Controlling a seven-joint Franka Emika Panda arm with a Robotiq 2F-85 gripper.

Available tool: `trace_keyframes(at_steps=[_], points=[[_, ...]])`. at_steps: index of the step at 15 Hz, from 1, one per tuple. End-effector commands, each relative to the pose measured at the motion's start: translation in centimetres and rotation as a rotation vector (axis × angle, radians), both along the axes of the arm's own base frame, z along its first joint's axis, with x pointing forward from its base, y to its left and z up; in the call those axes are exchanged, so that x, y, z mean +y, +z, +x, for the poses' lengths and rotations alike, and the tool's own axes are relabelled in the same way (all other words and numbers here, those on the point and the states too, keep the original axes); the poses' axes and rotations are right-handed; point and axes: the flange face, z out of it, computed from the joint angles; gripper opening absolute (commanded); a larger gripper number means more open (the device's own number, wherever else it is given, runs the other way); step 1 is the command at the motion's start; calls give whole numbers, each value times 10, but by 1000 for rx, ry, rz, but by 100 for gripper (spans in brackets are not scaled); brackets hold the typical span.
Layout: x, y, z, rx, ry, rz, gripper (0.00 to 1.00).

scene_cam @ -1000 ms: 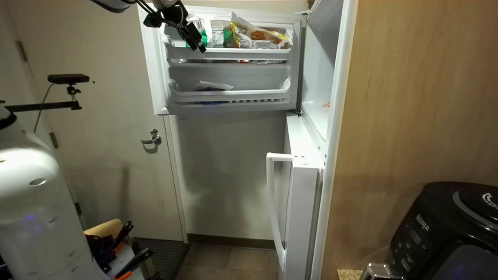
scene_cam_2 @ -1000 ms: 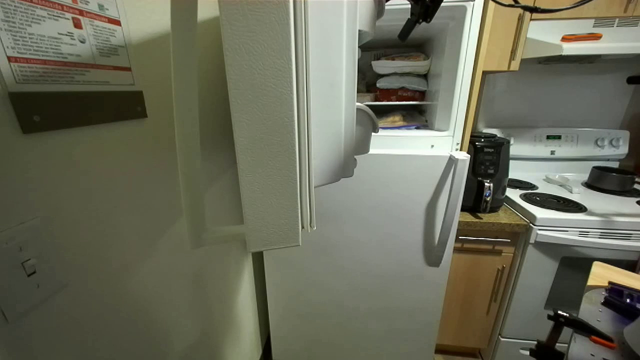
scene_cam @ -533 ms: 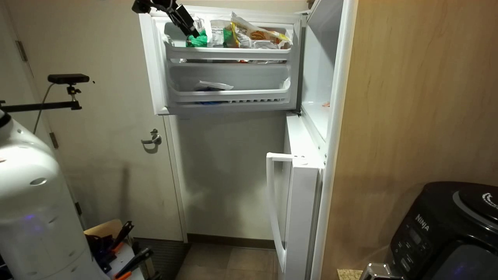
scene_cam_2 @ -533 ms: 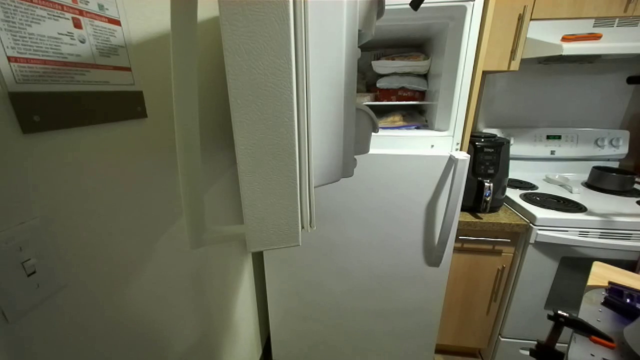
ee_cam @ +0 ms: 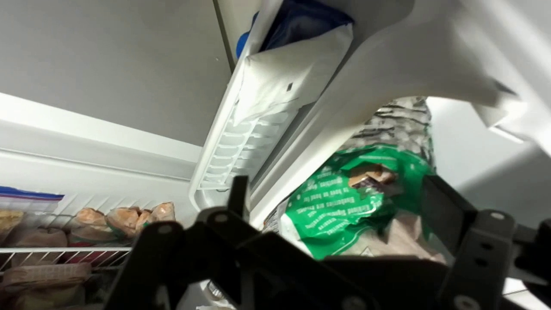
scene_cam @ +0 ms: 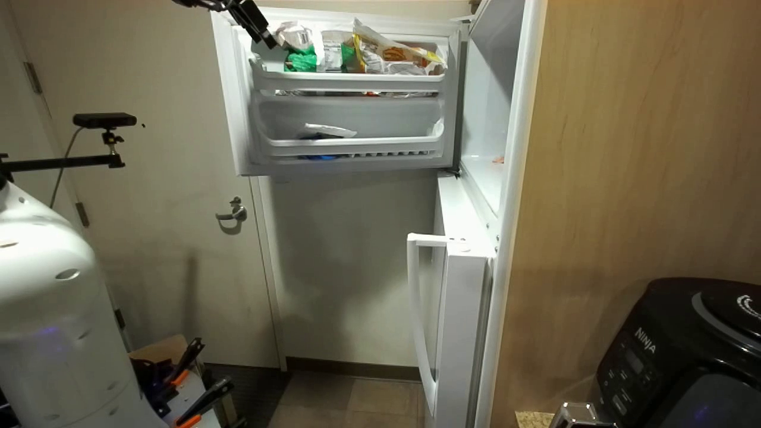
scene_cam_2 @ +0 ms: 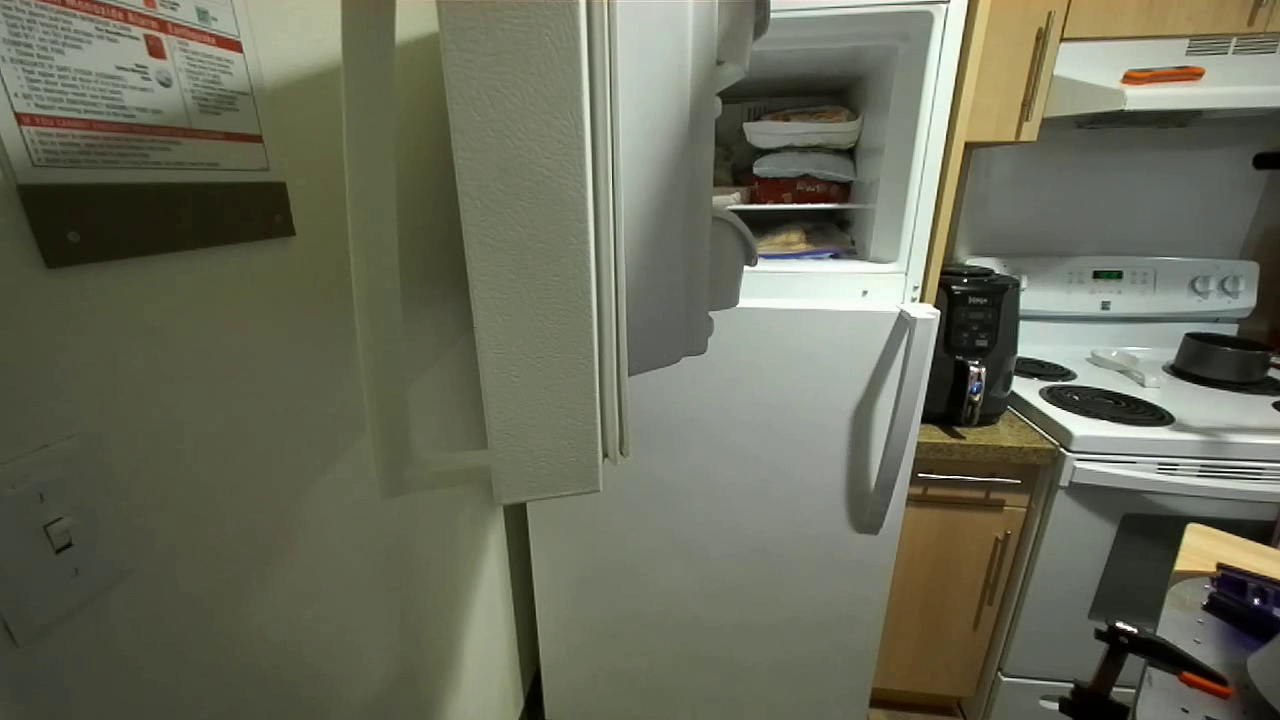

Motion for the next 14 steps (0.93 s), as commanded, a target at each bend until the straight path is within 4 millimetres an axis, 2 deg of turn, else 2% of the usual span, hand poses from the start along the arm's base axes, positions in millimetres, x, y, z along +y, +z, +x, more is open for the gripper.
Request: trace_keyframes(at_steps=[1,6,14], points=[[12,3,-18,5,15,50,100],[21,9,-26,-33,24,48,100],[20,-4,-15,-6,-51,49,100]])
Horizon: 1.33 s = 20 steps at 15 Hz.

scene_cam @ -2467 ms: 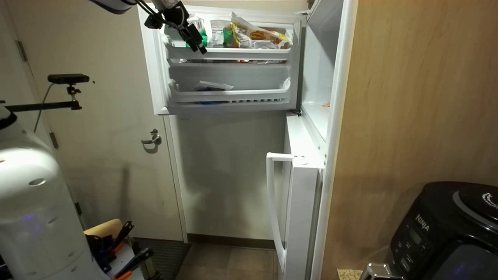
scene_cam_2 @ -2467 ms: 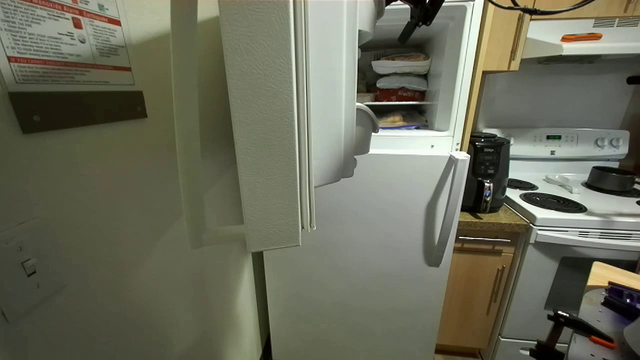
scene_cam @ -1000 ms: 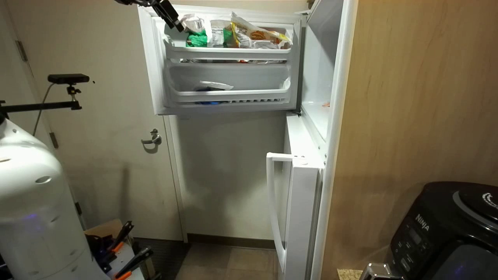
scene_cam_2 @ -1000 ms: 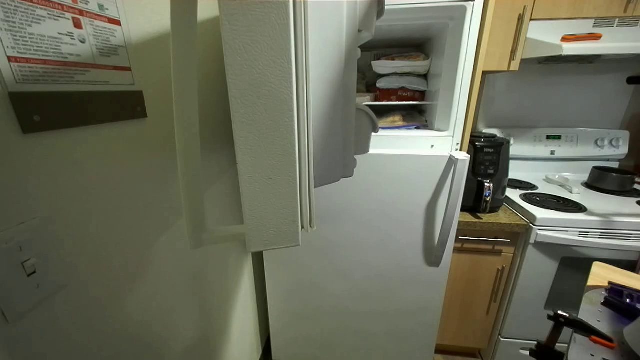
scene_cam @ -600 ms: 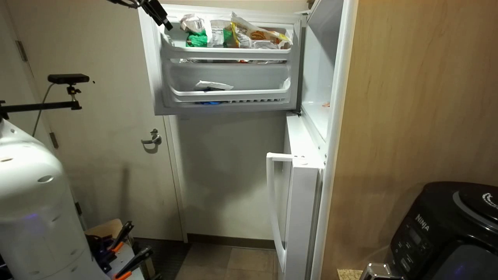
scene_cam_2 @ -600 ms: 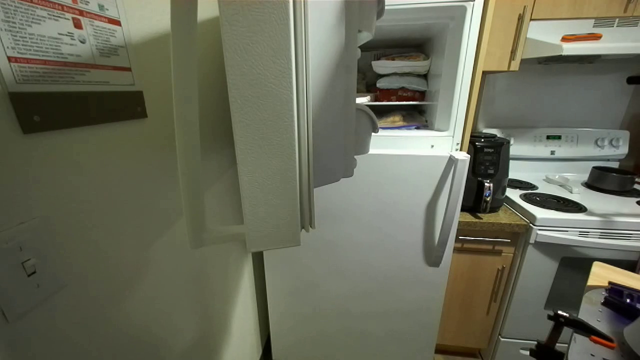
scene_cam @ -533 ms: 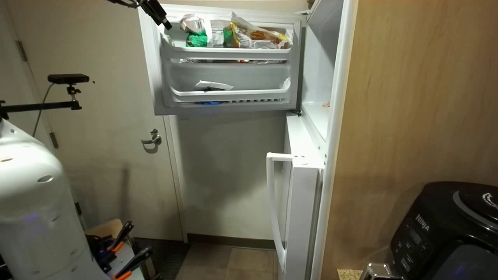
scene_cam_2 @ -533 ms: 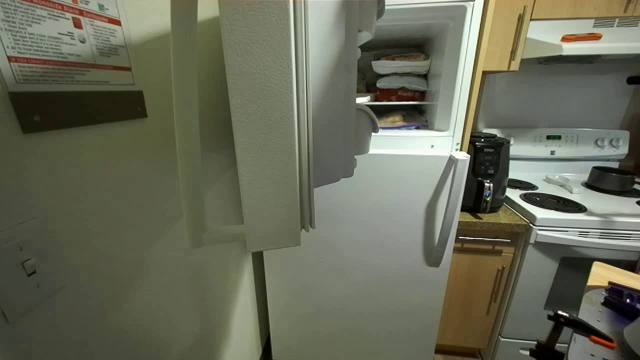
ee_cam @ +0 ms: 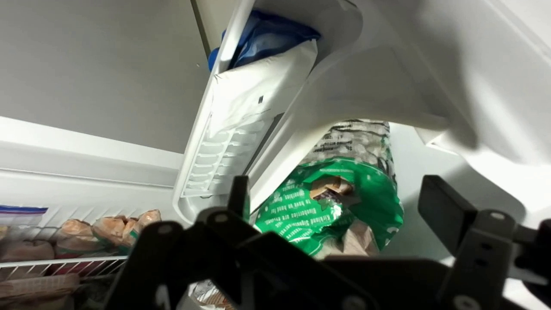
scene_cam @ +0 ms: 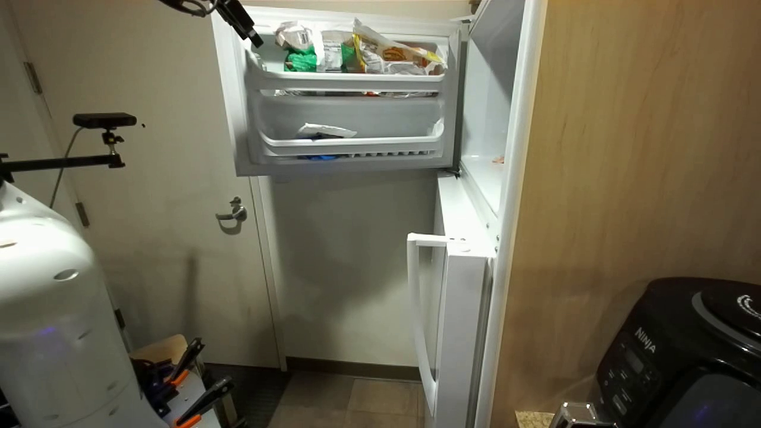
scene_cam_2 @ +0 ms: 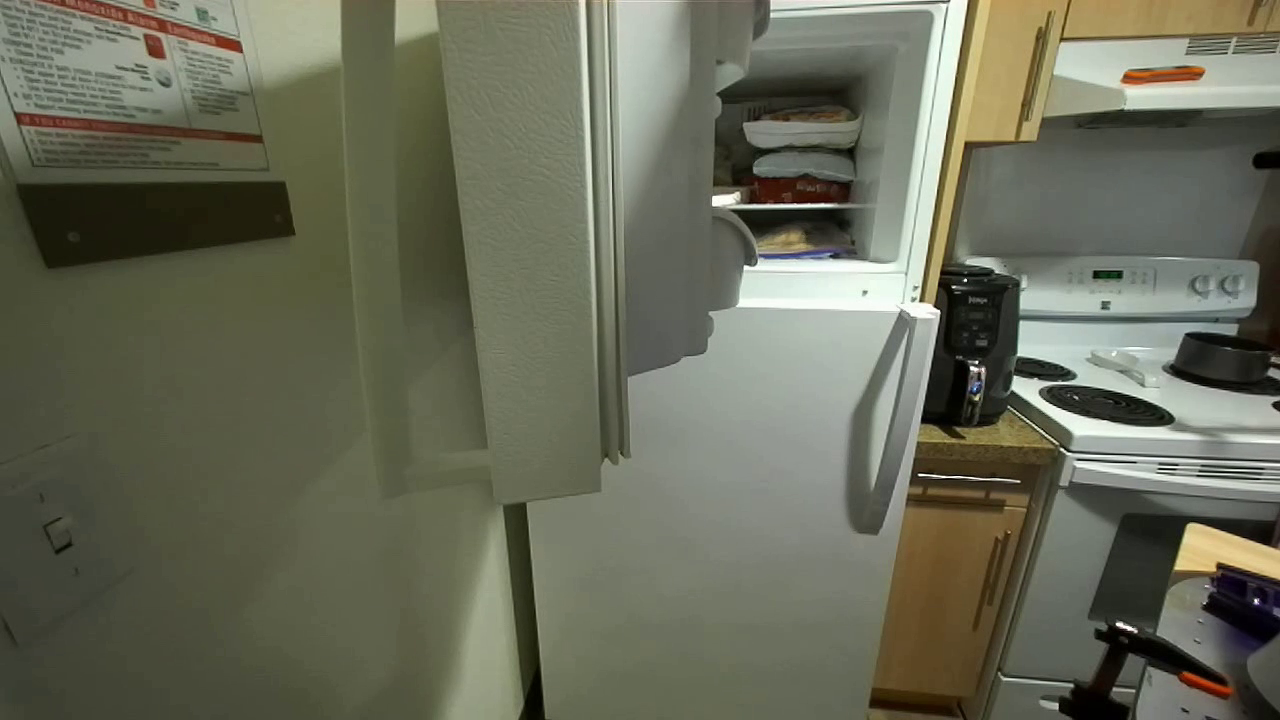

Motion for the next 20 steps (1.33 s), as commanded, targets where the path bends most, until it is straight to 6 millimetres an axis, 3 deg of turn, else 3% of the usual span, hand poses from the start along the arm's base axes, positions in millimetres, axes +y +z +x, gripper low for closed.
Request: trace_keyframes(at_steps=[1,6,15,20], points=[[1,-10,7,10,-62,8,100],[7,-18,14,19,-107,3,100],[-1,-37,41,43,-210,-6,100],[1,-41,41,54,-195,3,100]])
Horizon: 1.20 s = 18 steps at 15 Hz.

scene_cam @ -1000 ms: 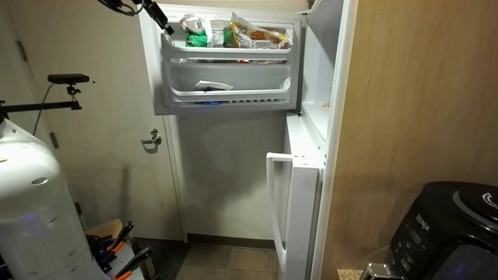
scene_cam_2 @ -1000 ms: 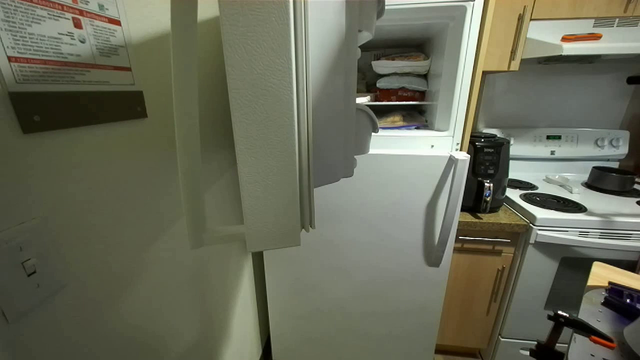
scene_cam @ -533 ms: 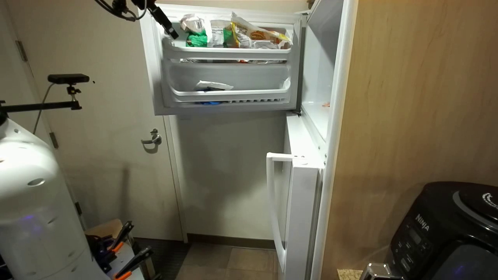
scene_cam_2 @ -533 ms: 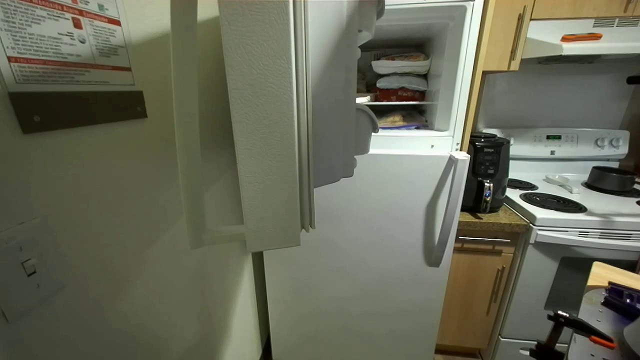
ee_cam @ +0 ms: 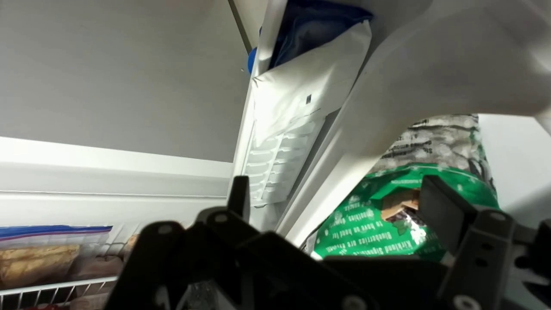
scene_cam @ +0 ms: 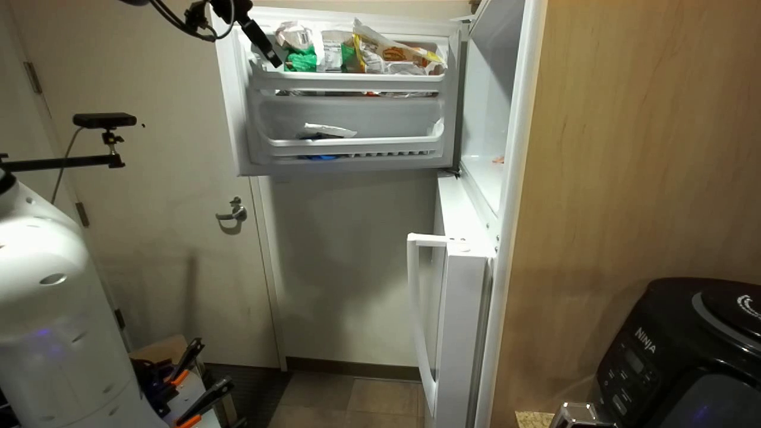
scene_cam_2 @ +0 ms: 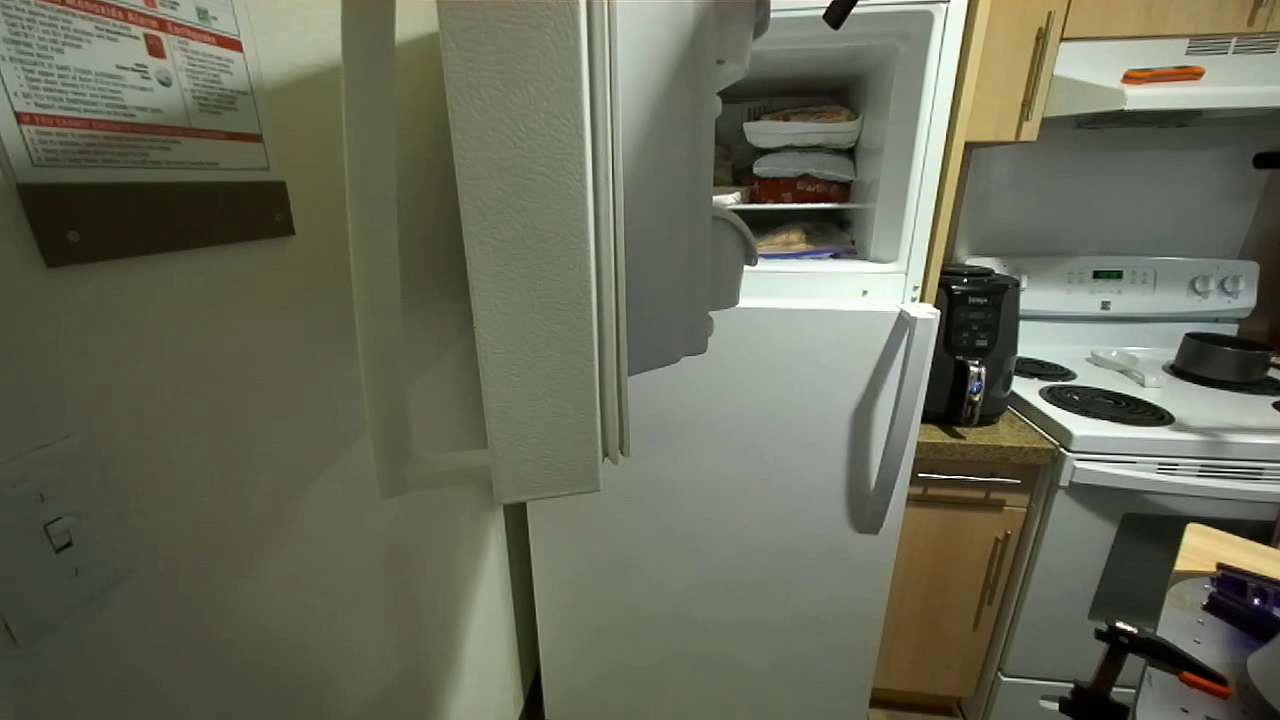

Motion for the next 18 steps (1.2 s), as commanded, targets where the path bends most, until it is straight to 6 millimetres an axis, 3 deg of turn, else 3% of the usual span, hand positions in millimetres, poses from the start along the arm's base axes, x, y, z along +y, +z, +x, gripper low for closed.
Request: trace_keyframes(at_steps=[1,18], points=[[2,-4,-2,-4,-11,12,100],[6,-40,4,-8,20,-11,100]])
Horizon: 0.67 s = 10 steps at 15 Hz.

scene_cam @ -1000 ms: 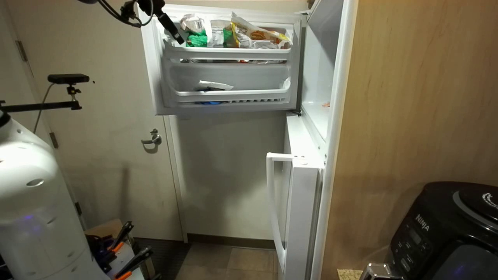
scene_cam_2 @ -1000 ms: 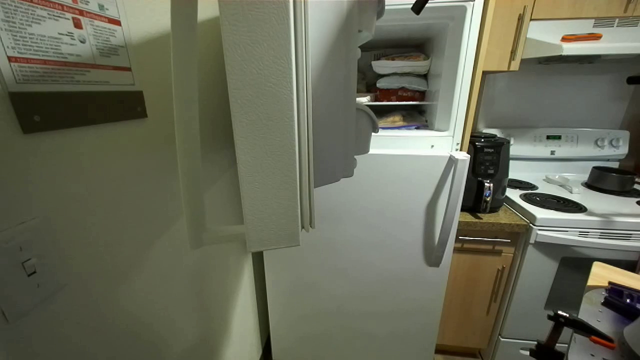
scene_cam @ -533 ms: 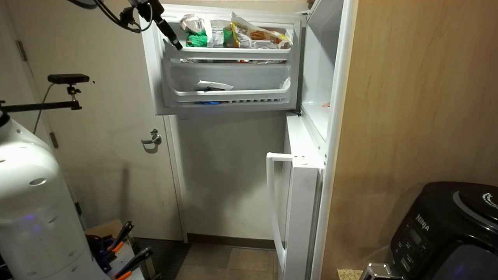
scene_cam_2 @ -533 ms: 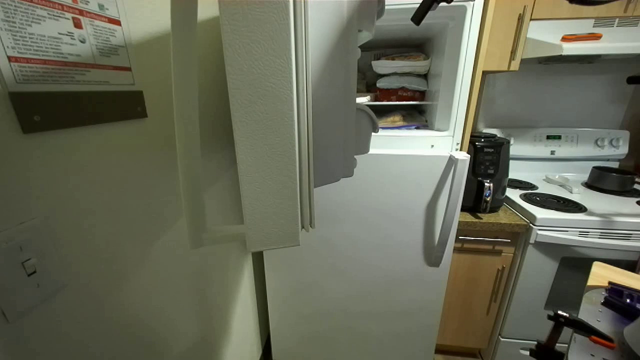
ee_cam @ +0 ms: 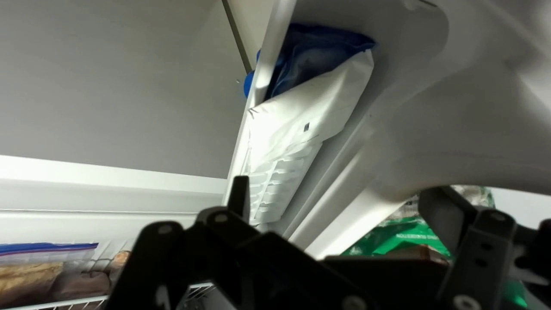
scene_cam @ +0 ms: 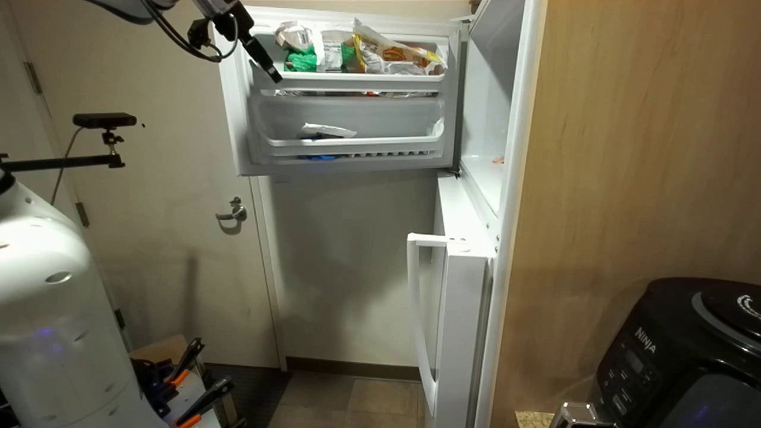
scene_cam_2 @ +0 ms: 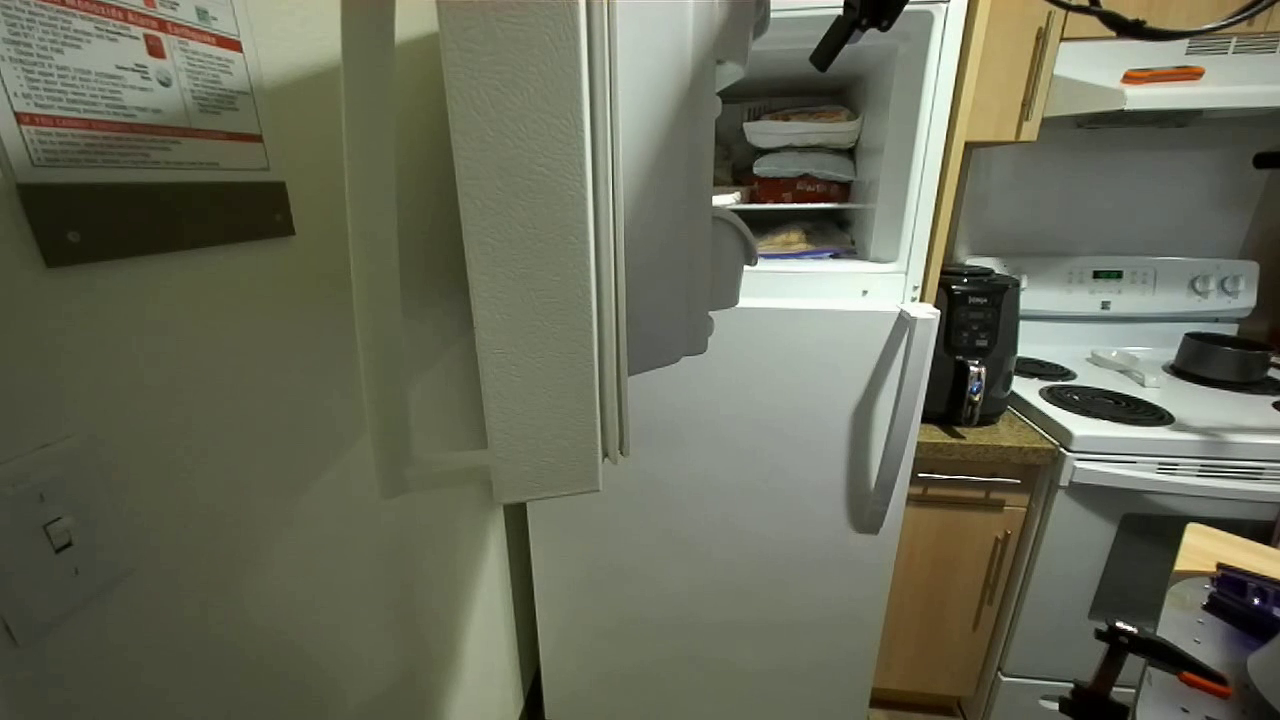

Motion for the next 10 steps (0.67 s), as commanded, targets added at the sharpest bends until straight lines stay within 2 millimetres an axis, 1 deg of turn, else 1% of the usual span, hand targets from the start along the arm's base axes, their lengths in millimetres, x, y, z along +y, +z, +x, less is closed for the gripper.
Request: trace_keyframes(at_steps=[1,10], points=[[-6,-9,3,-14,-19,-7,100],[-43,-6,17,-7,-83,-12,100]])
